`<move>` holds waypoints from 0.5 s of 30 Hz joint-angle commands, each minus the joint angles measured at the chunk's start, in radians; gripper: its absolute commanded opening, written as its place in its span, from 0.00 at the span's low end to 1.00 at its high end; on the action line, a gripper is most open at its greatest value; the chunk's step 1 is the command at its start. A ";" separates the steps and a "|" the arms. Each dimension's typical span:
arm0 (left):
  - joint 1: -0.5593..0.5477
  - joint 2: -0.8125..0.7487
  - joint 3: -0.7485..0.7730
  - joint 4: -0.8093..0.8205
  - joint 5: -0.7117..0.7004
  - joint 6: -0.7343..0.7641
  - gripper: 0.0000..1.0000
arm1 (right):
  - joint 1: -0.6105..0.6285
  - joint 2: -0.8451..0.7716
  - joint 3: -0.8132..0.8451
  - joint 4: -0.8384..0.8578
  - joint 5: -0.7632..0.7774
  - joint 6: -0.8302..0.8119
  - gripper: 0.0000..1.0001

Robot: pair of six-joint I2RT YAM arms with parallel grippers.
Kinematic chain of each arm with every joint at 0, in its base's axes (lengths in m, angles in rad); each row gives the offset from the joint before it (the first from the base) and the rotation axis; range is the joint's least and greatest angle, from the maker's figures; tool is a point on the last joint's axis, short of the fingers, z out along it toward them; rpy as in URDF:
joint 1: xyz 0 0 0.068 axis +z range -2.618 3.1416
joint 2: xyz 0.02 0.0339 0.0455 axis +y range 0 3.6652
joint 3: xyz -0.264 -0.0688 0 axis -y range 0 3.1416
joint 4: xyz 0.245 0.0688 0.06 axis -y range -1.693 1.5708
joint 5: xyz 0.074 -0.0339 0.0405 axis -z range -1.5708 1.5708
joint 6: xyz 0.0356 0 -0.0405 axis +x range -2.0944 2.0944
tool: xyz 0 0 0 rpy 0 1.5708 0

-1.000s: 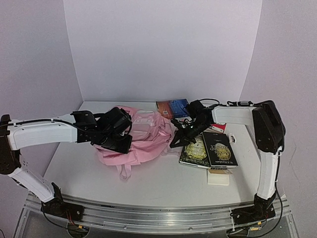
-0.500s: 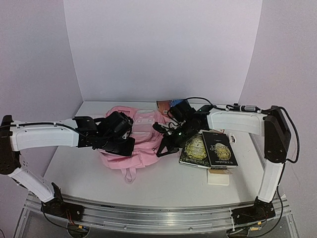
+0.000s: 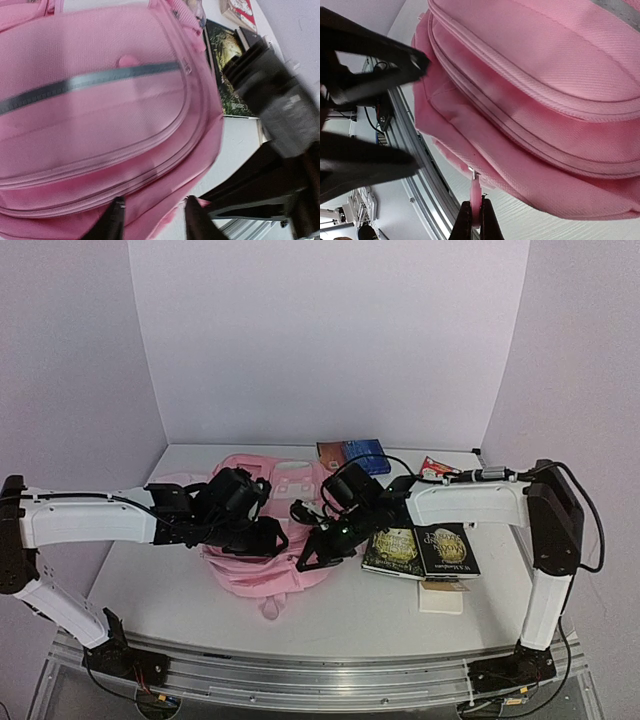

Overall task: Pack the student bag
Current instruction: Unzip the student bag at the center of the board.

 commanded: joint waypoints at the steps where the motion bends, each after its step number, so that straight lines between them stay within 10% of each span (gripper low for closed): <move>1: 0.004 -0.116 0.004 0.005 -0.078 -0.079 0.67 | 0.000 -0.042 -0.078 0.059 0.076 0.040 0.00; 5: 0.009 -0.198 0.004 -0.130 -0.196 -0.150 0.98 | -0.012 -0.039 -0.129 0.058 0.082 0.047 0.00; 15: 0.432 -0.034 0.027 -0.170 -0.040 -0.088 0.99 | -0.012 -0.048 -0.161 0.040 0.108 0.014 0.00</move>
